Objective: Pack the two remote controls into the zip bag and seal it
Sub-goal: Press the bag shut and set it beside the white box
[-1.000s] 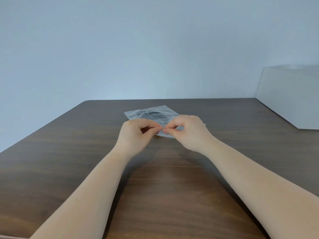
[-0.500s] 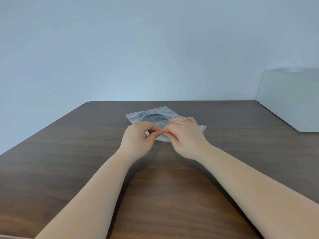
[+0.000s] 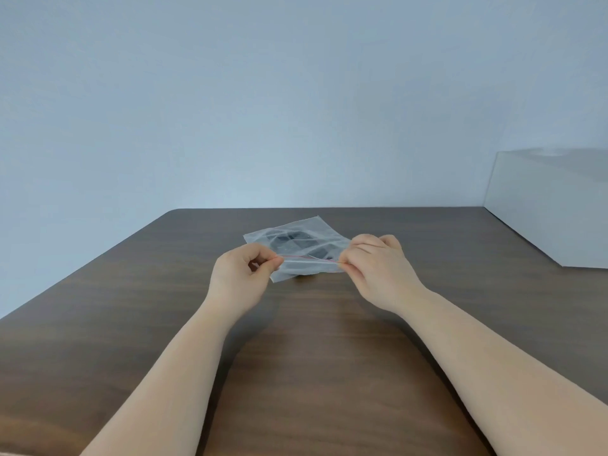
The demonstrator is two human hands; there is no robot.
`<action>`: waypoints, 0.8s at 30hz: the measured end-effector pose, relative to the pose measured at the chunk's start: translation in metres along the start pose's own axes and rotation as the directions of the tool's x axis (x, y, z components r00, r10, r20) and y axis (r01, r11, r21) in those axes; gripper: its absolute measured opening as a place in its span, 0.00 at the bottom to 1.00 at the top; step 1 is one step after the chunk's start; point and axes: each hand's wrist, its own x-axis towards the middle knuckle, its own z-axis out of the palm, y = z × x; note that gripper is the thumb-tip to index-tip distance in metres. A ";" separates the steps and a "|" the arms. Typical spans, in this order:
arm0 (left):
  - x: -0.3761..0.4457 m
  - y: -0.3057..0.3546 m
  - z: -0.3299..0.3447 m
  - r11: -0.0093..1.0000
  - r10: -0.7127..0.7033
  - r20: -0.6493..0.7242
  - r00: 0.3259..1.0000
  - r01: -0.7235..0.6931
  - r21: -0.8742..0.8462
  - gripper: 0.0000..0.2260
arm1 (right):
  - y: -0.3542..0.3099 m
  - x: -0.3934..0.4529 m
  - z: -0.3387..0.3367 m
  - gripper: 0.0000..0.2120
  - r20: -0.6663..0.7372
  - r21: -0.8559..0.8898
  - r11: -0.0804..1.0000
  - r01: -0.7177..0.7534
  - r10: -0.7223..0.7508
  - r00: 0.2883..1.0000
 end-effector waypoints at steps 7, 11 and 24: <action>-0.004 -0.005 -0.004 0.997 -0.071 0.025 0.997 0.072 -0.023 0.05 | 0.028 -0.010 0.000 0.09 0.077 0.036 0.975 -0.219 0.216 0.973; -0.004 -0.005 -0.005 0.997 -0.059 0.048 0.997 0.061 -0.039 0.05 | 0.038 -0.012 -0.006 0.09 0.106 0.070 0.948 -0.312 0.304 0.947; -0.002 -0.007 -0.005 0.999 -0.028 0.069 0.997 0.030 -0.026 0.06 | 0.039 -0.013 -0.010 0.17 0.172 0.177 0.862 -0.474 0.447 0.878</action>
